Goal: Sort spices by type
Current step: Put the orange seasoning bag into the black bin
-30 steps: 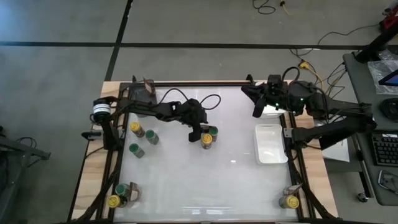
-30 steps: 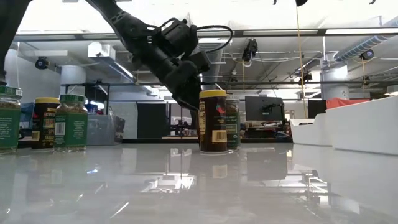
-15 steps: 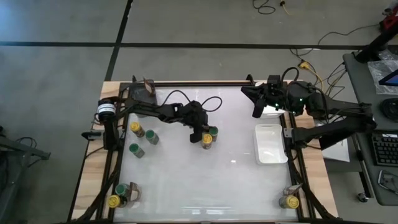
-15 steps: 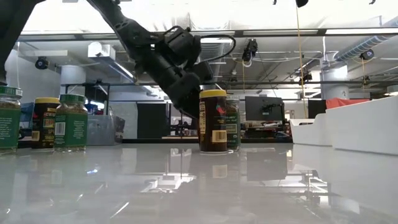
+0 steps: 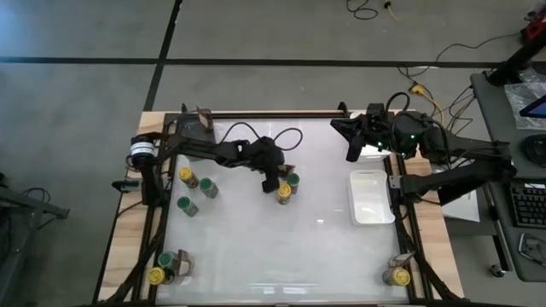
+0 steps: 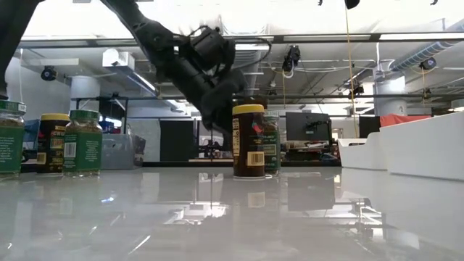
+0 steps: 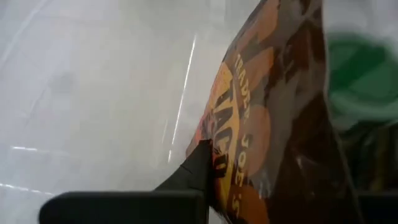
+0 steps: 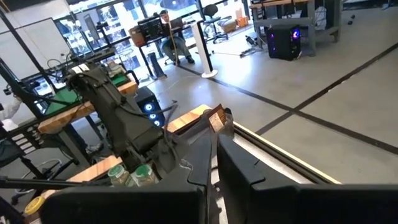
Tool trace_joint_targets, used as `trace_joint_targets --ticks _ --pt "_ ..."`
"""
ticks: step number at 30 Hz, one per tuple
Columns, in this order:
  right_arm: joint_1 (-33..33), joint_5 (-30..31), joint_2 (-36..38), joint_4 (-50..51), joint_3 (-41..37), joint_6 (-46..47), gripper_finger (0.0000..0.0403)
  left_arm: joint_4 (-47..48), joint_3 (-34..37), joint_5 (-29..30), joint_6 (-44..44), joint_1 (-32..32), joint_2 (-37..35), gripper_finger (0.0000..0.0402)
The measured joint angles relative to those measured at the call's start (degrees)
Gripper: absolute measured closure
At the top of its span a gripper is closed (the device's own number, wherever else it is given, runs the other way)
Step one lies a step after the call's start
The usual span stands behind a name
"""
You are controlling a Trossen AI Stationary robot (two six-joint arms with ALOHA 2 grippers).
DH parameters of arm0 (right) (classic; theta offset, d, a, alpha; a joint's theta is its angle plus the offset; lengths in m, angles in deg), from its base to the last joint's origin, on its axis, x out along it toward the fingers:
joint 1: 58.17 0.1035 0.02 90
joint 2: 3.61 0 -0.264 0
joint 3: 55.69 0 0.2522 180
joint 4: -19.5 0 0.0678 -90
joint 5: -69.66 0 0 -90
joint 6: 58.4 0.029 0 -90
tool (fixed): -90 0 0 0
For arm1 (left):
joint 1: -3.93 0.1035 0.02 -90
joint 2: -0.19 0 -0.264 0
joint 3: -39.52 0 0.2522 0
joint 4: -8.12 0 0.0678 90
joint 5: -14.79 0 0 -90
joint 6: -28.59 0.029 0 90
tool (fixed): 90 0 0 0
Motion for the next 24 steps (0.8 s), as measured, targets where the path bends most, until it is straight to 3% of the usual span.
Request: trace_joint_targets --ticks 6,14,17,21,24 --pt "0.02 0.0 0.0 0.16 0.0 0.0 0.0385 6.08 0.0 5.12 -3.56 0.16 -8.71 0.0387" --pt "0.02 -0.02 0.0 0.42 0.0 -0.88 0.0385 28.96 0.02 26.48 -15.54 2.79 -24.93 0.0389" --pt "0.02 0.0 -0.02 0.38 0.0 -1.09 0.0385 39.39 0.03 31.65 -23.86 5.97 -29.92 0.0389" --pt "0.02 0.0 -0.04 0.38 0.0 -1.26 0.0385 51.63 0.13 33.8 -34.93 13.13 -33.98 0.0389" --pt "0.02 0.02 -0.04 0.4 0.0 -1.29 0.0385 56.03 0.17 37.05 -39.21 17.17 -35.65 0.0389"
